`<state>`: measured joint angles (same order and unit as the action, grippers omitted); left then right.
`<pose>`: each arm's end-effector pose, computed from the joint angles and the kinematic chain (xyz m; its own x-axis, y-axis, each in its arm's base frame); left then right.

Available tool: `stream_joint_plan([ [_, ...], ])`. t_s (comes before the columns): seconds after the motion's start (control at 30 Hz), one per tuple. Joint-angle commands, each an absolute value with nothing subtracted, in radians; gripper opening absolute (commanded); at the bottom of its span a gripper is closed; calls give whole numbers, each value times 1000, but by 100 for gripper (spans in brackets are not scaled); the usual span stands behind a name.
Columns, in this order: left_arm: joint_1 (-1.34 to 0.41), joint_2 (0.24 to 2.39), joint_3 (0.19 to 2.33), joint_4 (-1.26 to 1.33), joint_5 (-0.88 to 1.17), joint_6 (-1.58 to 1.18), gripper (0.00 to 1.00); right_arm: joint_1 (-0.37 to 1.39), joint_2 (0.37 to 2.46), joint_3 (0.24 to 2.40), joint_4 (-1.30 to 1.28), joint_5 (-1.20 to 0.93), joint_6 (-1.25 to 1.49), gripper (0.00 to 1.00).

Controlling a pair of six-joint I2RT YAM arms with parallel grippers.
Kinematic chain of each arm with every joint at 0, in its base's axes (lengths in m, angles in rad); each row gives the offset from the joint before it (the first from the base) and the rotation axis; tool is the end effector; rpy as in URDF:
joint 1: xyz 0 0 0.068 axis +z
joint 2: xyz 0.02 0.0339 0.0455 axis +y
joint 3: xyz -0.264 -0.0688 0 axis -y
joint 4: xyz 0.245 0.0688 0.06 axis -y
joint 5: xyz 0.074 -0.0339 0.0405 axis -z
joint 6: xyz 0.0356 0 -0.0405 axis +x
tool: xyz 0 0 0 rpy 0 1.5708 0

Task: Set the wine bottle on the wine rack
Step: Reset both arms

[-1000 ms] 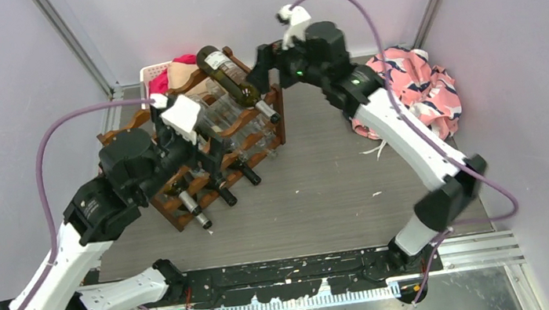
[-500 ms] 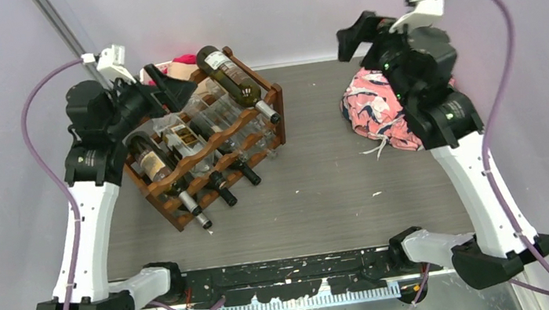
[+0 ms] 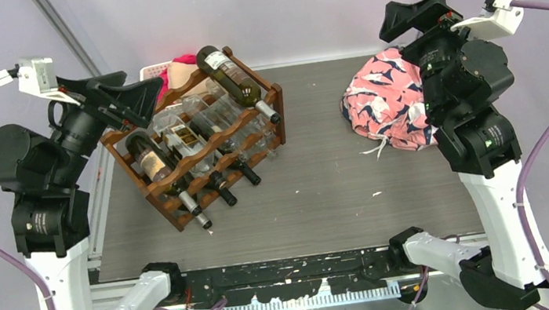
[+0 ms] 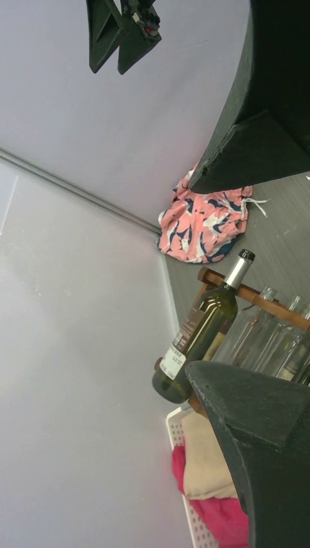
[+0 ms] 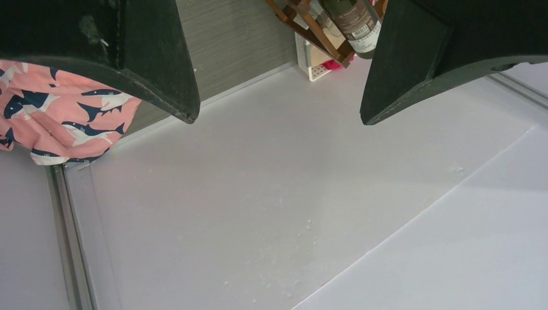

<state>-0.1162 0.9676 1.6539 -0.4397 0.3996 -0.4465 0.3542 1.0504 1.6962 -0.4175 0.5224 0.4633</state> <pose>0.1229 -0.0283 0.5586 0.0108 -0.4017 -0.9157 0.5390 0.7736 -0.3331 0.1472 0.0355 0.5616 0.2593 0.5088 -0.8209 0.0440 0.8429 0.5363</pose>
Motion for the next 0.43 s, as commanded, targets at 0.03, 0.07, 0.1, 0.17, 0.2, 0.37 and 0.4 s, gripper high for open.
stream_joint_plan([
  [0.03,-112,974,1702,-485,383,-407,100,357,1052,1707,-353,576,429,100],
  [0.07,-112,972,1701,-491,382,-405,100,357,1057,1709,-358,580,427,100],
  [0.1,-112,969,1697,-494,382,-404,100,357,1061,1711,-362,579,426,100],
  [0.17,-112,961,1688,-500,385,-404,100,357,1057,1699,-360,573,426,100],
  [0.2,-113,958,1684,-503,386,-403,100,357,1055,1691,-356,570,430,100],
  [0.37,-112,949,1674,-522,392,-388,100,357,1058,1673,-354,554,427,100],
  [0.4,-113,950,1674,-520,394,-384,100,357,1060,1669,-350,547,422,100],
])
